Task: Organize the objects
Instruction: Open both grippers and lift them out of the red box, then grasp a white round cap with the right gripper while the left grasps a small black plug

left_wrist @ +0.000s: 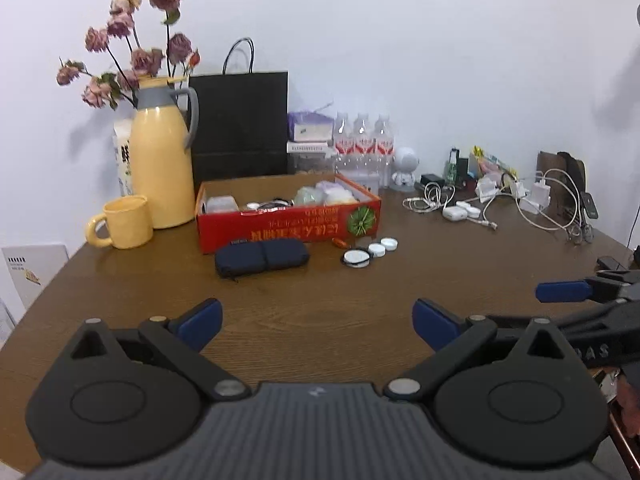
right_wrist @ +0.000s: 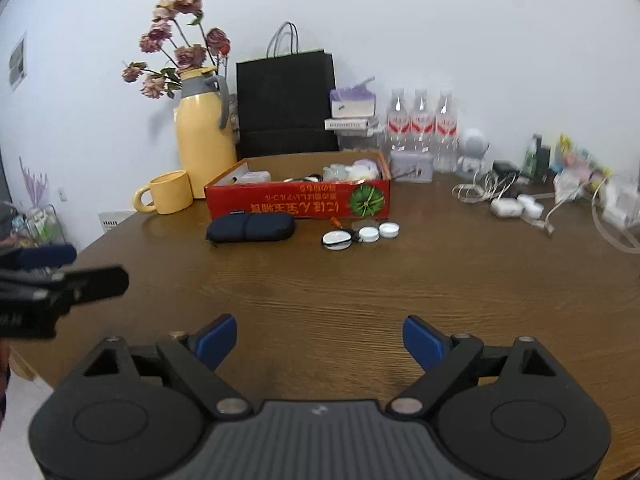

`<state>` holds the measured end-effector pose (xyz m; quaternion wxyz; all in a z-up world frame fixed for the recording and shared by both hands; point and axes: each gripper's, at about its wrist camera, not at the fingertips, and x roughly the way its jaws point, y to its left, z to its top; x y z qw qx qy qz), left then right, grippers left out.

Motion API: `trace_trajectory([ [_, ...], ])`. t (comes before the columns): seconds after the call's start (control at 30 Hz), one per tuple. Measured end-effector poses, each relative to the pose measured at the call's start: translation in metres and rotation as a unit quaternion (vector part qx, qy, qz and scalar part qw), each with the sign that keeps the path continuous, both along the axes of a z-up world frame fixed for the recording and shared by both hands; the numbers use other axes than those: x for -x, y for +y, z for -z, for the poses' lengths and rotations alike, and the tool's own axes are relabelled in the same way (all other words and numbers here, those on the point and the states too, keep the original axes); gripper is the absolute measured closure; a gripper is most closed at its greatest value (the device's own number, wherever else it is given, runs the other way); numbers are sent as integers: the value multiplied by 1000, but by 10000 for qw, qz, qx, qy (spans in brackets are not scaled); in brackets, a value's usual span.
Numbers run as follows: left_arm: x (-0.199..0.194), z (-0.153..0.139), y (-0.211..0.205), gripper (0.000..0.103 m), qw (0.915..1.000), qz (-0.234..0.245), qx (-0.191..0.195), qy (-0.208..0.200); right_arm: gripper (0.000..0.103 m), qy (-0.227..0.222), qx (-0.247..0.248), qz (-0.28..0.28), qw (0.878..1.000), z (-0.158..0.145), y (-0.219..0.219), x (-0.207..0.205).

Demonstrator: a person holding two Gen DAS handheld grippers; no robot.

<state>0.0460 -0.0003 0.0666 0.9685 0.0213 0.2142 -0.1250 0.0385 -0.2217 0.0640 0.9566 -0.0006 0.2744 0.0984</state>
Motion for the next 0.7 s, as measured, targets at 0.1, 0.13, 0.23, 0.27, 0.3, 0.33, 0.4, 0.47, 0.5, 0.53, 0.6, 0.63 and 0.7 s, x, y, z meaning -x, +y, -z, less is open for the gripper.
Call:
trace_trajectory([
  [0.1, 8, -4, -2, 0, 9999, 103, 9, -41, 13, 51, 194, -202, 9996, -6, 1, 13],
  [0.13, 10, -5, -3, 0, 9998, 197, -13, -75, 13, 47, 166, -237, 9996, -8, -1, 17],
  [0.23, 6, -2, -6, 0, 9995, 300, -67, -47, 13, 26, -121, -242, 9996, -11, -13, 21],
  [0.27, 0, 1, -7, 0, 9996, 267, -72, 35, 13, 16, -193, -175, 9997, -11, -17, 18],
  [0.3, -7, 6, -8, 0, 9996, 240, -57, 133, 15, 7, -215, -74, 9997, -9, -20, 13],
  [0.33, -14, 9, -9, 0, 9995, 260, -21, 196, 17, -9, -206, 25, 9998, -7, -23, 8],
  [0.4, -36, 18, -13, 0, 9985, 452, 83, 308, 21, -57, -245, 172, 9995, -2, -30, -9],
  [0.47, -65, 27, -21, 1, 9966, 634, 137, 502, 26, -51, -265, 336, 9991, 3, -39, -33],
  [0.5, -82, 32, -27, 3, 9956, 718, 157, 581, 28, -90, -248, 399, 9989, 5, -43, -46],
  [0.53, -100, 36, -33, 4, 9947, 780, 174, 653, 33, -140, -229, 458, 9986, 6, -47, -60],
  [0.6, -137, 46, -49, 5, 9922, 979, 143, 755, 40, -158, -232, 498, 9984, 9, -55, -90],
  [0.63, -155, 51, -58, 8, 9915, 1068, 105, 741, 45, -130, -277, 459, 9985, 11, -58, -108],
  [0.7, -189, 61, -74, 21, 9913, 1096, -10, 726, 53, 10, -292, 432, 9986, 17, -61, -139],
])
